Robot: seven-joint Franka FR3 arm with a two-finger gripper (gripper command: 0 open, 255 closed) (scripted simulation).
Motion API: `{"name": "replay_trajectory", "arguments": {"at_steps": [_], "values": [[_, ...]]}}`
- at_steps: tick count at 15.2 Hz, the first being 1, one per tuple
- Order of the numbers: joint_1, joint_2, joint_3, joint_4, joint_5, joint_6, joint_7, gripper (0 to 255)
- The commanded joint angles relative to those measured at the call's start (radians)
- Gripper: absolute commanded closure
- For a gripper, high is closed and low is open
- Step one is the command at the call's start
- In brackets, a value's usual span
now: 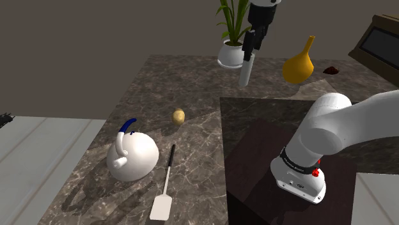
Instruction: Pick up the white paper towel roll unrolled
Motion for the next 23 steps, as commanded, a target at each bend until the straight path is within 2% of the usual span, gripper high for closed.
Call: {"name": "replay_trajectory", "arguments": {"at_steps": [1,8,14,19,23], "values": [[0.0,0.0,0.0,0.0,0.0,0.0,0.0,0],[-0.031,0.103,-0.161,-0.011,-0.08,0.14,-0.172,0],[-0.043,0.244,-0.297,0.034,-0.112,0.26,-0.32,0],[-0.038,0.394,-0.409,0.108,-0.098,0.351,-0.454,0],[-0.029,0.535,-0.496,0.192,-0.047,0.413,-0.575,0]]}}
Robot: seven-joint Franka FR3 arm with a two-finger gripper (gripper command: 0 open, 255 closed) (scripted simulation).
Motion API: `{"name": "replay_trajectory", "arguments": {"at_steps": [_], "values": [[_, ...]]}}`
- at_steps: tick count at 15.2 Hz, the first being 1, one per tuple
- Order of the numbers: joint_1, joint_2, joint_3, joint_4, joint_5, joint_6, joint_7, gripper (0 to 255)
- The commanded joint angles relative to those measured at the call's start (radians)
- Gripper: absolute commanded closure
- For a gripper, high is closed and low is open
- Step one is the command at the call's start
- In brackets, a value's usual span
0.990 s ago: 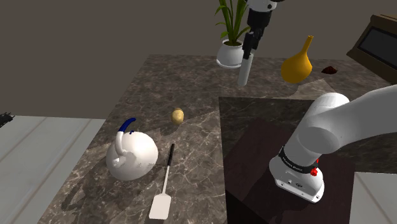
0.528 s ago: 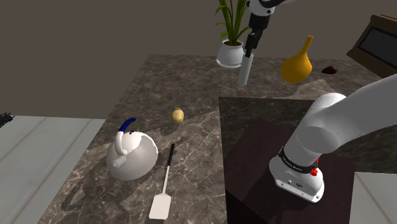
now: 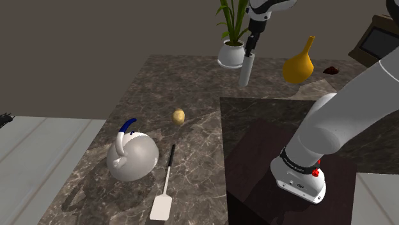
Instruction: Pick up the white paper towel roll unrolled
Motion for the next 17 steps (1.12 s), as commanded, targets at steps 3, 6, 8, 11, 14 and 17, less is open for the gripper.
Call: {"name": "replay_trajectory", "arguments": {"at_steps": [3,6,8,11,14,17], "values": [[0.006,0.153,-0.08,0.101,0.08,0.044,-0.134,0],[-0.004,0.285,-0.126,0.192,0.17,0.065,-0.245,0],[-0.024,0.378,-0.145,0.262,0.24,0.068,-0.32,0],[-0.044,0.434,-0.146,0.294,0.282,0.079,-0.363,0],[-0.046,0.447,-0.144,0.267,0.293,0.116,-0.37,0],[-0.049,0.465,-0.142,0.237,0.308,0.16,-0.38,0]]}}
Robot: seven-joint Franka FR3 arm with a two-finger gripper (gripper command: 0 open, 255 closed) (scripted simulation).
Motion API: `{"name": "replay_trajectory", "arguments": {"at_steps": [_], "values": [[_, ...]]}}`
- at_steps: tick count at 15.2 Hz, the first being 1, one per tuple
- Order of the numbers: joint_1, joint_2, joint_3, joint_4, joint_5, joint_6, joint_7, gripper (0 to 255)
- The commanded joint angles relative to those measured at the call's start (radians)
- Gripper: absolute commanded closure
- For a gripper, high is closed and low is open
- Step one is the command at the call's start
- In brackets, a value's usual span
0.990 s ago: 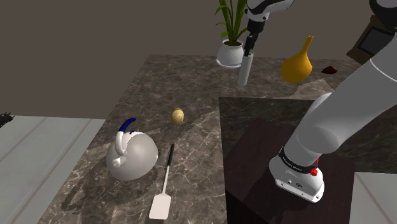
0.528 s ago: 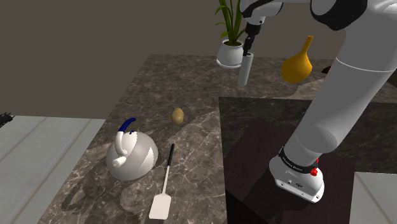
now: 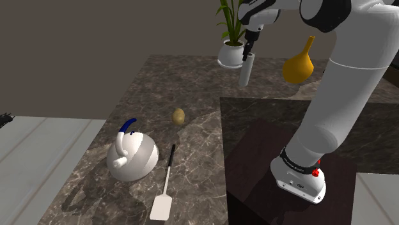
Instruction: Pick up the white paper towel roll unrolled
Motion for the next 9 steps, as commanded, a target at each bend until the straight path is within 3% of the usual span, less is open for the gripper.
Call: {"name": "replay_trajectory", "arguments": {"at_steps": [1,2,3,9], "values": [[-0.003,0.007,0.0,-0.013,0.007,0.019,-0.007,0],[-0.003,0.007,0.0,-0.013,0.006,0.019,-0.007,0],[-0.003,0.007,0.0,-0.013,0.006,0.019,-0.007,255],[-0.003,0.007,0.0,-0.013,0.007,0.019,-0.007,255]]}}
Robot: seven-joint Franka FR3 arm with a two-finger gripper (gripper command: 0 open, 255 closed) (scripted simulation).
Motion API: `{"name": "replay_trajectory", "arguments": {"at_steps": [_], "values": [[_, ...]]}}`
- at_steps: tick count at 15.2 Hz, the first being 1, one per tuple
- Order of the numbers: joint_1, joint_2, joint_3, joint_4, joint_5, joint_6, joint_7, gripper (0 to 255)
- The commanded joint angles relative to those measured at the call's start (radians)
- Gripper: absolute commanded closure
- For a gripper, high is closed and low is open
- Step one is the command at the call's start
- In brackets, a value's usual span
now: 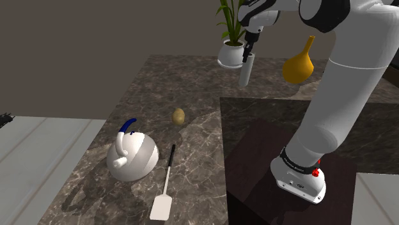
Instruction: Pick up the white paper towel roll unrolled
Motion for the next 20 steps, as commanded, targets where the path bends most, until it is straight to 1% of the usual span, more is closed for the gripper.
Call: {"name": "replay_trajectory", "arguments": {"at_steps": [1,3,18,20], "values": [[-0.001,0.001,-0.001,-0.001,-0.001,0.001,0.0,255],[-0.001,0.002,-0.001,-0.001,0.0,0.001,0.0,255],[0.007,-0.053,-0.008,0.145,-0.045,-0.187,0.032,255],[0.007,-0.053,-0.008,0.147,-0.045,-0.189,0.032,255]]}}
